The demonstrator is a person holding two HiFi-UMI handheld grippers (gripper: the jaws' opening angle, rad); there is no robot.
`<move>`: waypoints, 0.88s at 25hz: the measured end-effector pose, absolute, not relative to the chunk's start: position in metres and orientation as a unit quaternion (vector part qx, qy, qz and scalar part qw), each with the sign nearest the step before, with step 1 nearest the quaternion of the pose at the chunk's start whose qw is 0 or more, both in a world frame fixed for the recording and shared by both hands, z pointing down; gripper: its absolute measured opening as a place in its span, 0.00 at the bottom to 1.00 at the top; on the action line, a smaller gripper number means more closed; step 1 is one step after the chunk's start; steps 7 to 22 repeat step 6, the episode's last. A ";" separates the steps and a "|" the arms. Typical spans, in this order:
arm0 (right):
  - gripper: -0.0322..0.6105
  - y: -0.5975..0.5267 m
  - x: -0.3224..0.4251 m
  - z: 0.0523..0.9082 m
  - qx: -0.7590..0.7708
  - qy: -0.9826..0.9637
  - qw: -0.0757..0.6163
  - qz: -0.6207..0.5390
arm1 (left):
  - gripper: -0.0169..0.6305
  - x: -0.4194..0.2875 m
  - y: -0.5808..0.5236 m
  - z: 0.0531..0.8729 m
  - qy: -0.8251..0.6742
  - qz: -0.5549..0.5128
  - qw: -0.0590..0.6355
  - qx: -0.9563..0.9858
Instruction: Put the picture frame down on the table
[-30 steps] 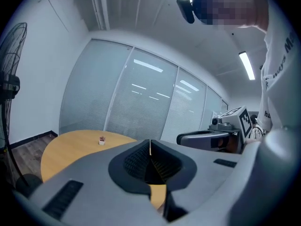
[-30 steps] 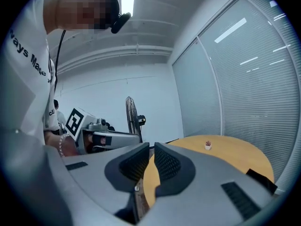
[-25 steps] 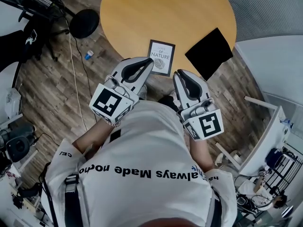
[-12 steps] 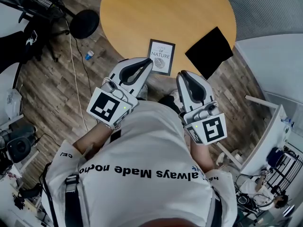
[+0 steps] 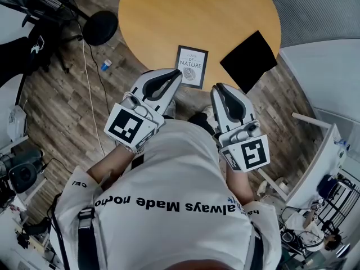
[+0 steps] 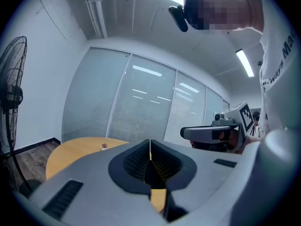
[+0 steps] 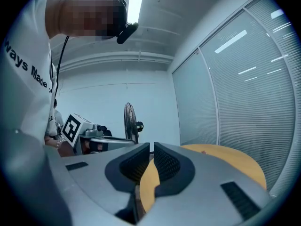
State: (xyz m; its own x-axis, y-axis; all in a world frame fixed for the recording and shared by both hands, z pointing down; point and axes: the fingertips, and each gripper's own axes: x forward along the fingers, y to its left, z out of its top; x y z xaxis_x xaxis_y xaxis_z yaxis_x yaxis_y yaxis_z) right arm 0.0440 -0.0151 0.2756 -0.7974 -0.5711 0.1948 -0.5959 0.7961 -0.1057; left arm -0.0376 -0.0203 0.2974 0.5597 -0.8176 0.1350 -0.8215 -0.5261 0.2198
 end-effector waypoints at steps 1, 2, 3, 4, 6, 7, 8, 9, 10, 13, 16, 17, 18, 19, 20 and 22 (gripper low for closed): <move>0.13 -0.015 0.044 0.276 0.309 -0.945 0.076 0.081 | 0.08 -0.038 -0.021 0.299 -0.470 0.008 0.132 0.873; 0.13 -0.016 0.045 0.275 0.310 -0.944 0.076 0.080 | 0.08 -0.037 -0.021 0.299 -0.470 0.009 0.133 0.872; 0.13 -0.016 0.045 0.275 0.310 -0.944 0.076 0.080 | 0.08 -0.037 -0.021 0.300 -0.471 0.009 0.134 0.872; 0.13 -0.016 0.046 0.274 0.310 -0.944 0.077 0.080 | 0.08 -0.036 -0.021 0.300 -0.471 0.009 0.135 0.872; 0.13 -0.016 0.047 0.273 0.311 -0.944 0.078 0.079 | 0.08 -0.035 -0.020 0.299 -0.471 0.010 0.135 0.871; 0.13 -0.016 0.047 0.273 0.311 -0.944 0.078 0.079 | 0.08 -0.035 -0.020 0.299 -0.471 0.010 0.135 0.871; 0.13 -0.016 0.047 0.273 0.311 -0.944 0.078 0.079 | 0.08 -0.035 -0.020 0.299 -0.471 0.010 0.135 0.871; 0.13 -0.016 0.047 0.273 0.311 -0.944 0.078 0.079 | 0.08 -0.035 -0.020 0.299 -0.471 0.010 0.135 0.871; 0.13 -0.016 0.047 0.273 0.311 -0.944 0.078 0.079 | 0.08 -0.035 -0.020 0.299 -0.471 0.010 0.135 0.871; 0.13 -0.016 0.047 0.273 0.311 -0.944 0.078 0.079 | 0.08 -0.035 -0.020 0.299 -0.471 0.010 0.135 0.871; 0.13 -0.016 0.047 0.273 0.311 -0.944 0.078 0.079 | 0.08 -0.035 -0.020 0.299 -0.471 0.010 0.135 0.871; 0.13 -0.016 0.047 0.273 0.311 -0.944 0.078 0.079 | 0.08 -0.035 -0.020 0.299 -0.471 0.010 0.135 0.871; 0.13 -0.016 0.047 0.273 0.311 -0.944 0.078 0.079 | 0.08 -0.035 -0.020 0.299 -0.471 0.010 0.135 0.871; 0.13 -0.016 0.047 0.273 0.311 -0.944 0.078 0.079 | 0.08 -0.035 -0.020 0.299 -0.471 0.010 0.135 0.871; 0.13 -0.016 0.047 0.273 0.311 -0.944 0.078 0.079 | 0.08 -0.035 -0.020 0.299 -0.471 0.010 0.135 0.871; 0.13 -0.016 0.047 0.273 0.311 -0.944 0.078 0.079 | 0.08 -0.035 -0.020 0.299 -0.471 0.010 0.135 0.871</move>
